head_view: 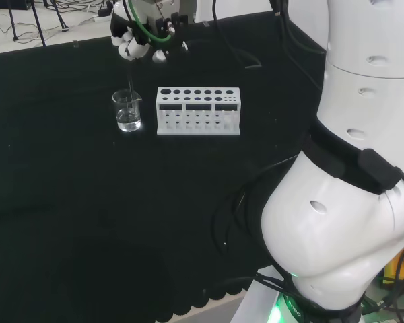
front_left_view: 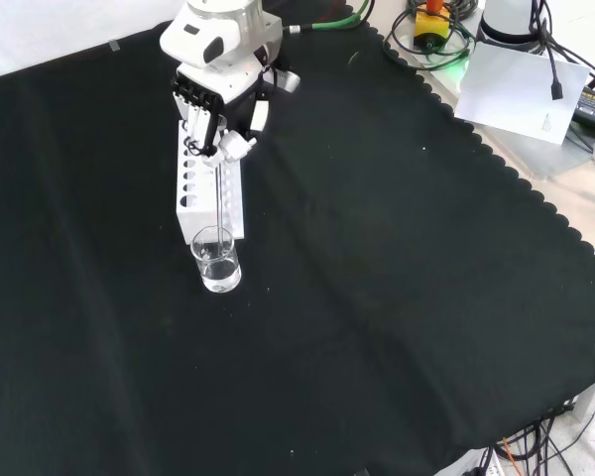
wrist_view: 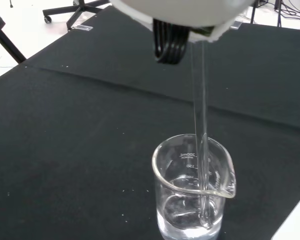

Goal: Stir in the beaker to the left of the white test tube rack with the glass rod.

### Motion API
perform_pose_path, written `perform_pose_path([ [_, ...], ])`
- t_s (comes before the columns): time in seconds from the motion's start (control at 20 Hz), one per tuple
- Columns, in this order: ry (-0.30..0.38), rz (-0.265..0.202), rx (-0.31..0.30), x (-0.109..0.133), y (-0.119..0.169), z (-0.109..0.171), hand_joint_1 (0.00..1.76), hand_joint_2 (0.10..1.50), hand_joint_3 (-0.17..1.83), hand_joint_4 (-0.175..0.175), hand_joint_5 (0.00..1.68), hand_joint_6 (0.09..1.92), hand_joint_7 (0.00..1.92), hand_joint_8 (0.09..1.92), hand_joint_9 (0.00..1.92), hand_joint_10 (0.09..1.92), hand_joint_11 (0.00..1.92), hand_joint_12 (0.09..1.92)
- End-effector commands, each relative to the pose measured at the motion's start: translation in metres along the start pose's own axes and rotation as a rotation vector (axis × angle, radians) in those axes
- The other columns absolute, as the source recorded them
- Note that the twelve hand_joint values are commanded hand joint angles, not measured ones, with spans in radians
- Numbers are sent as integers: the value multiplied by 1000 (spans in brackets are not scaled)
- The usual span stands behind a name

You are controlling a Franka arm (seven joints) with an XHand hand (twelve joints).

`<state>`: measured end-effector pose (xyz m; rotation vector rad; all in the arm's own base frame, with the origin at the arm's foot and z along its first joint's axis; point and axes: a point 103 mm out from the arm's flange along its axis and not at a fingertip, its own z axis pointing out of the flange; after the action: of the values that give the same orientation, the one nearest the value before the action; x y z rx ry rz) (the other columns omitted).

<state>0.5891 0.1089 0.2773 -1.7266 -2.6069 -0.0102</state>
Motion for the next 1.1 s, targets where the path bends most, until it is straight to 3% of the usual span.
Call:
perform_pose_path([
  [0.05, -13, -33, 20, 20, 23, 9, 1310, 690, 731, -175, 1088, 741, 1183, 1151, 1707, 849, 1678, 771],
  [0.45, -6, -23, 11, 5, 33, 12, 1311, 689, 733, -175, 1089, 742, 1185, 1149, 1708, 849, 1677, 773],
  [0.8, 5, 25, 3, -20, 15, 1, 1311, 688, 734, -175, 1089, 741, 1185, 1149, 1708, 849, 1677, 774],
  [1.1, -11, -3, 5, -2, 5, -2, 1311, 688, 735, -175, 1089, 742, 1186, 1148, 1708, 849, 1677, 774],
])
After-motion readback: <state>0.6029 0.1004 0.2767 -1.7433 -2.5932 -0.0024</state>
